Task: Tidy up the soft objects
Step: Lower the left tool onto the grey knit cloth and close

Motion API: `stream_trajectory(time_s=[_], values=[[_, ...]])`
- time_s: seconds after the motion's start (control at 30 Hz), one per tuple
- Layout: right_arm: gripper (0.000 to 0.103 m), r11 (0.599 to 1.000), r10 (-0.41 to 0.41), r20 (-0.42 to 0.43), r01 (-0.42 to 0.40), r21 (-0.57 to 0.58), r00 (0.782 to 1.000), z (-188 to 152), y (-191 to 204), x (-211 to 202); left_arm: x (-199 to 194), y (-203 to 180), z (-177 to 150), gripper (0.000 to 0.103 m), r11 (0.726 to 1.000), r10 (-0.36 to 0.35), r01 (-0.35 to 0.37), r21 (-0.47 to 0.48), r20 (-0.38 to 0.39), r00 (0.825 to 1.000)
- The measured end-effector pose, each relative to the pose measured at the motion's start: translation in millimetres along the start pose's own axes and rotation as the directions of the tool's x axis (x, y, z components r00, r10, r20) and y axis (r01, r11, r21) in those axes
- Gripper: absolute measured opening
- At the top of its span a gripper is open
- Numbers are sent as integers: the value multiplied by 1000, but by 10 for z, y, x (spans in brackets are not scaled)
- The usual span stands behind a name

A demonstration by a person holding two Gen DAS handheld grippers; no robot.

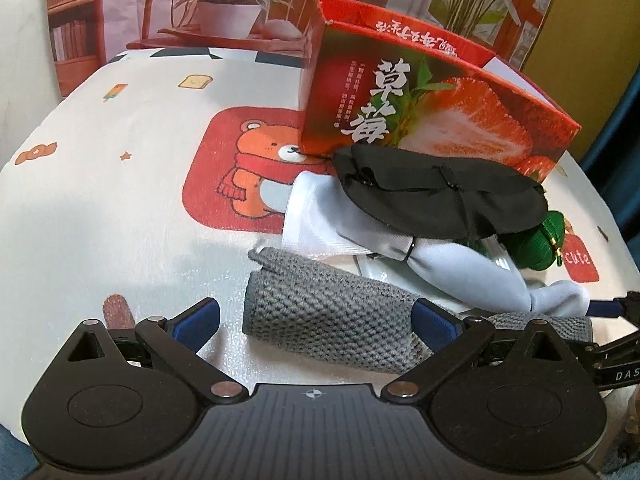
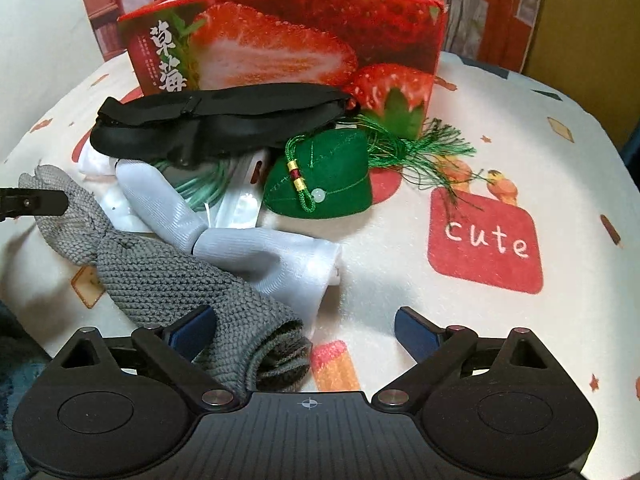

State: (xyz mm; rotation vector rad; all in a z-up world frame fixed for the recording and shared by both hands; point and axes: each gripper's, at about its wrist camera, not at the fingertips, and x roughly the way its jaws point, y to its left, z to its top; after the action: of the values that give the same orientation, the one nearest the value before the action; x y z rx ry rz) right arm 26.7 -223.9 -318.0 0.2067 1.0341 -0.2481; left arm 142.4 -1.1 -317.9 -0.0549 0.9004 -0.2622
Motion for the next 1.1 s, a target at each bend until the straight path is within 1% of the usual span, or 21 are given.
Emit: stream_trajectory(time_s=[0.13, 0.33, 0.43, 0.5, 0.57, 0.6, 0.63, 0.67, 0.73, 0.83, 0.97, 1.1], values=[[101, 1000, 3, 7, -3, -8, 1000, 37, -17, 53, 29, -7, -7, 102, 1000, -3, 3, 4, -11, 1000], [101, 1000, -3, 26, 4, -11, 1000, 149, -53, 133, 89, -34, -6, 99, 1000, -3, 3, 12, -23, 1000], [100, 999, -25, 42, 25, -19, 999, 232, -67, 191, 99, -44, -7, 98, 1000, -9, 9, 12, -19, 1000], [100, 999, -36, 43, 37, -25, 998, 284, -77, 233, 101, -42, -11, 94, 1000, -21, 21, 11, -18, 1000], [98, 999, -36, 41, 37, -23, 999, 297, -76, 239, 92, -37, -26, 87, 999, -36, 36, 7, -17, 999], [96, 999, -35, 41, 36, -22, 999, 289, -70, 233, 89, -38, -31, 86, 999, -33, 33, 8, -15, 999], [93, 999, -31, 41, 32, -15, 999, 276, -69, 216, 81, -37, -37, 79, 999, -35, 35, 10, -10, 999], [92, 1000, -28, 40, 28, -6, 999, 261, -70, 199, 76, -37, -39, 66, 999, -51, 51, 11, -9, 999], [89, 1000, -14, 44, 13, 25, 999, 226, -90, 143, 69, -47, -43, 54, 997, -83, 83, 11, -16, 996], [87, 998, 8, 48, -11, 62, 999, 167, -132, 40, 51, -91, -59, 49, 996, -83, 84, 33, -12, 996], [85, 994, 39, 56, -45, 98, 998, 100, -158, -138, 50, -78, -74, 48, 996, -86, 86, 27, -22, 996], [80, 994, 63, 41, -67, 90, 997, 28, -103, -242, 47, -79, -90, 48, 996, -83, 84, 28, -30, 996]])
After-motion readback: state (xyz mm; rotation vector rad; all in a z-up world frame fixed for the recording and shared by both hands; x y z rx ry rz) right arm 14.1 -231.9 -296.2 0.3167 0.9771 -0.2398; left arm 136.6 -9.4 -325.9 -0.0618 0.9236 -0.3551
